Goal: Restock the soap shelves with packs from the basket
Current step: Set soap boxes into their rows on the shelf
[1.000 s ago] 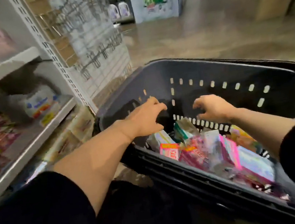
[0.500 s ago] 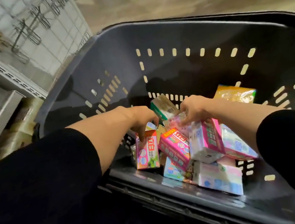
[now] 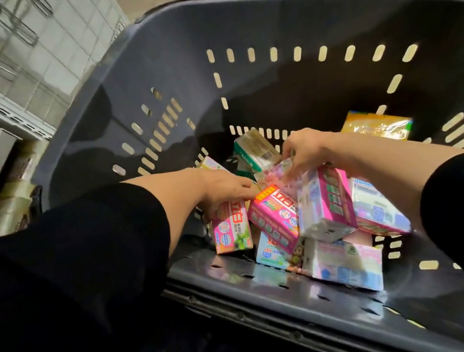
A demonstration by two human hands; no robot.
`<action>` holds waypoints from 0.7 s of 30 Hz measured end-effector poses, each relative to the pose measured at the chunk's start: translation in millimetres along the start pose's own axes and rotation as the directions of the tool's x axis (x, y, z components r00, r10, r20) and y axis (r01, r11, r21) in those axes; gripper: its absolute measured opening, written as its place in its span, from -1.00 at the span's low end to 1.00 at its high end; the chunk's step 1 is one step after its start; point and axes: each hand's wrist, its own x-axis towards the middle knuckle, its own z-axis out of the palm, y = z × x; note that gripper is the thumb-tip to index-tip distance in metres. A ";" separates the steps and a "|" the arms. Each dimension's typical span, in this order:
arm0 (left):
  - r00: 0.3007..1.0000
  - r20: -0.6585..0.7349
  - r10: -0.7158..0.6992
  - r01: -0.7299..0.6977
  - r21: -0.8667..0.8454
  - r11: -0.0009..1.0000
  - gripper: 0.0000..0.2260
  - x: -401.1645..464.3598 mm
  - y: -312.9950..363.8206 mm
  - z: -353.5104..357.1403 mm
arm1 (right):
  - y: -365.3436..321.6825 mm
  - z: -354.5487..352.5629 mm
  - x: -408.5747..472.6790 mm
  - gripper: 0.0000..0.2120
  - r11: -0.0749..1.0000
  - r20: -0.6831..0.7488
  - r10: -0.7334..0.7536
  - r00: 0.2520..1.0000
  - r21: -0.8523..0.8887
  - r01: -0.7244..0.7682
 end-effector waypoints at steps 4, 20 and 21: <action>0.998 -0.061 -0.019 0.020 0.020 1.000 -0.29 -7.9 -1.2 -5.6 | -6.2 -9.3 -14.2 -0.59 0.998 0.008 -0.043 0.999 -0.055 0.043; 0.716 -0.601 -0.354 0.206 -0.303 0.931 -0.50 -108.4 12.5 -26.4 | 15.7 -10.7 -77.4 -0.48 0.986 0.267 0.132 0.955 0.064 -0.154; 0.710 -0.607 -0.358 0.205 -0.308 0.929 -0.50 -112.6 16.8 -25.7 | 14.9 -9.9 -80.8 -0.46 0.974 0.258 0.155 0.954 0.120 -0.191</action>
